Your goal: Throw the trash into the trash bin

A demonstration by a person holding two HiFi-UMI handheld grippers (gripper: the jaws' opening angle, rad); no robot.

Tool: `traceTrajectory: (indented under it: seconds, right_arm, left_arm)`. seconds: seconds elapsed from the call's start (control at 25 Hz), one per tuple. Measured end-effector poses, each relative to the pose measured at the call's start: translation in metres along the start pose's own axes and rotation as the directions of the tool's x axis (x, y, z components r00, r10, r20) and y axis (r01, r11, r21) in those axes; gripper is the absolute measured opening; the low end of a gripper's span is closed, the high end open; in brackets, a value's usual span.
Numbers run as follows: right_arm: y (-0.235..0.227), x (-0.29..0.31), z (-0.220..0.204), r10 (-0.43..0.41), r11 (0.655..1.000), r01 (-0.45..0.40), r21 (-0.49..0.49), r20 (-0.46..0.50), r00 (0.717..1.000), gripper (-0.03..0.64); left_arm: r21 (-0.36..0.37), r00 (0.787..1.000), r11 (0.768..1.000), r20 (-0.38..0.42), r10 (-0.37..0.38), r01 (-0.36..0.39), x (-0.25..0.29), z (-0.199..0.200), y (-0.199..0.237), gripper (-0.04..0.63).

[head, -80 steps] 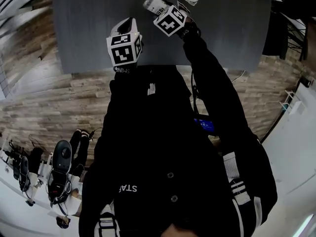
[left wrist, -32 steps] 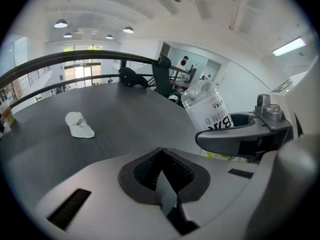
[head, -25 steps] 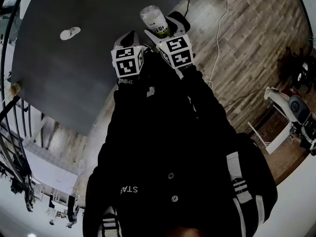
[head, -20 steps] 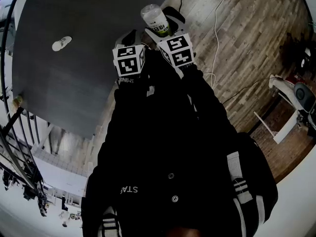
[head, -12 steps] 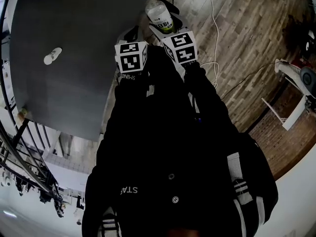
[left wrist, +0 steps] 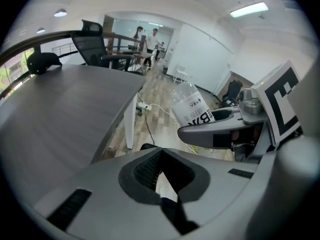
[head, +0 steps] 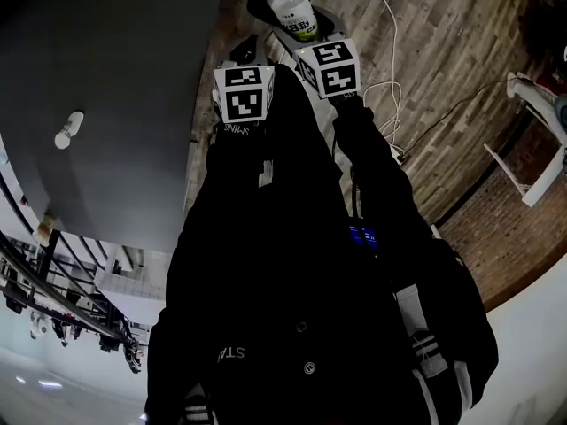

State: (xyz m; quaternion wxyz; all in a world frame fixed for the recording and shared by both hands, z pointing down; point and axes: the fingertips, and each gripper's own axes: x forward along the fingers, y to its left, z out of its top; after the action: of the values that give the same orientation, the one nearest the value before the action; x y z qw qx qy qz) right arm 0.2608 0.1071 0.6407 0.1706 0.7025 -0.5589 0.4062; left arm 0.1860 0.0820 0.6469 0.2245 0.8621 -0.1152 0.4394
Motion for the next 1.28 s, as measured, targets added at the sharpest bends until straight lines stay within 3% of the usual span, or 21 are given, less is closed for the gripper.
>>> traceTrajectory:
  seconds: [0.4,0.68,1.28]
  right_arm:
    - [-0.063,0.088,-0.073,0.000,0.993,0.006,0.115,-0.049,0.999,0.331]
    - [-0.082,0.118,-0.101,-0.040,0.990,0.049,0.135,-0.071,0.997,0.331]
    - [-0.118,0.169,-0.144,-0.070,0.983,0.084,0.160,-0.092,0.993,0.331]
  left_arm:
    - [-0.018,0.991,1.000,-0.132,-0.024,0.022,0.108,-0.055,0.008,0.000]
    - [-0.010,0.987,1.000,-0.159,-0.008,0.006,0.139,-0.067,0.036,0.000]
    - [-0.029,0.980,0.999,-0.195,-0.035,0.030,0.208,-0.090,0.029,0.000]
